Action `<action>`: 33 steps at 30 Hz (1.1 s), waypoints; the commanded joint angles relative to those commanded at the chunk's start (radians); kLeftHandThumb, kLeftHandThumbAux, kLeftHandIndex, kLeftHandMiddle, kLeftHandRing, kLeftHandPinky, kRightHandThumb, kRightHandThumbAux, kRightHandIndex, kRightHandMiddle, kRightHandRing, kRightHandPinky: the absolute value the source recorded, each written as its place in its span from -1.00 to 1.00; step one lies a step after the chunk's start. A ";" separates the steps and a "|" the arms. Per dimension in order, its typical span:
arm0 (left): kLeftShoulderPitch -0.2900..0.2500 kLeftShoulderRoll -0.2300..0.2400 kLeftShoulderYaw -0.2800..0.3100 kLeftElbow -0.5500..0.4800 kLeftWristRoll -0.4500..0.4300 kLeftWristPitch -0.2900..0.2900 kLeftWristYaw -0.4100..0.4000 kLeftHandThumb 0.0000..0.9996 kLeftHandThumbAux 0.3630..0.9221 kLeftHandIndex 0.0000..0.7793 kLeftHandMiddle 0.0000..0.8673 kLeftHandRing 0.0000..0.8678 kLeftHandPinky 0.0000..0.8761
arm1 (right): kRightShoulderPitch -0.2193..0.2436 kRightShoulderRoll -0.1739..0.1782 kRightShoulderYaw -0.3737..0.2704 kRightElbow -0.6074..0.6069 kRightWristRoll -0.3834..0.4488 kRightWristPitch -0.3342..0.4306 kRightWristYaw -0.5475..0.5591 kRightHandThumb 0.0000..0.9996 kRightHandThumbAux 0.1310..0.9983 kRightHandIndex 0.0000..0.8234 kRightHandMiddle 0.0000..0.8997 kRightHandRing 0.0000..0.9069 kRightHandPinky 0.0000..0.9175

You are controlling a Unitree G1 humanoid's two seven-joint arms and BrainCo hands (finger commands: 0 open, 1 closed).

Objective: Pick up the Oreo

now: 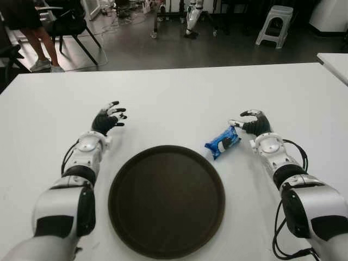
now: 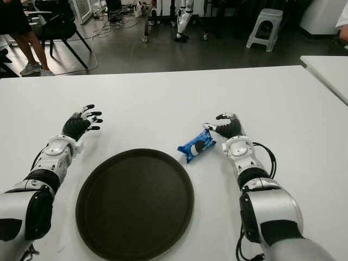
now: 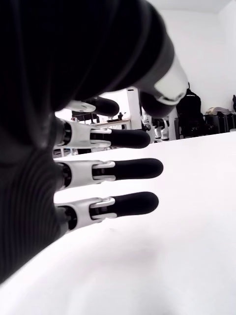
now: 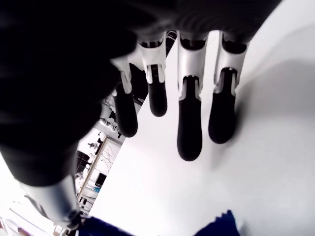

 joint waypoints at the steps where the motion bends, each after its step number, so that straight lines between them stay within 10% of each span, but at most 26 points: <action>1: 0.000 0.000 0.000 0.000 0.000 0.000 0.000 -1.00 0.17 -0.65 -0.40 -0.31 -0.19 | 0.000 0.000 0.002 0.000 -0.002 -0.001 -0.001 -0.84 0.43 -0.09 0.09 0.13 0.11; 33: -0.006 -0.013 0.009 0.000 -0.011 0.018 -0.010 -1.00 0.22 -0.65 -0.41 -0.32 -0.19 | 0.005 -0.009 0.044 0.003 -0.050 -0.002 -0.020 -0.79 0.47 -0.04 0.12 0.16 0.18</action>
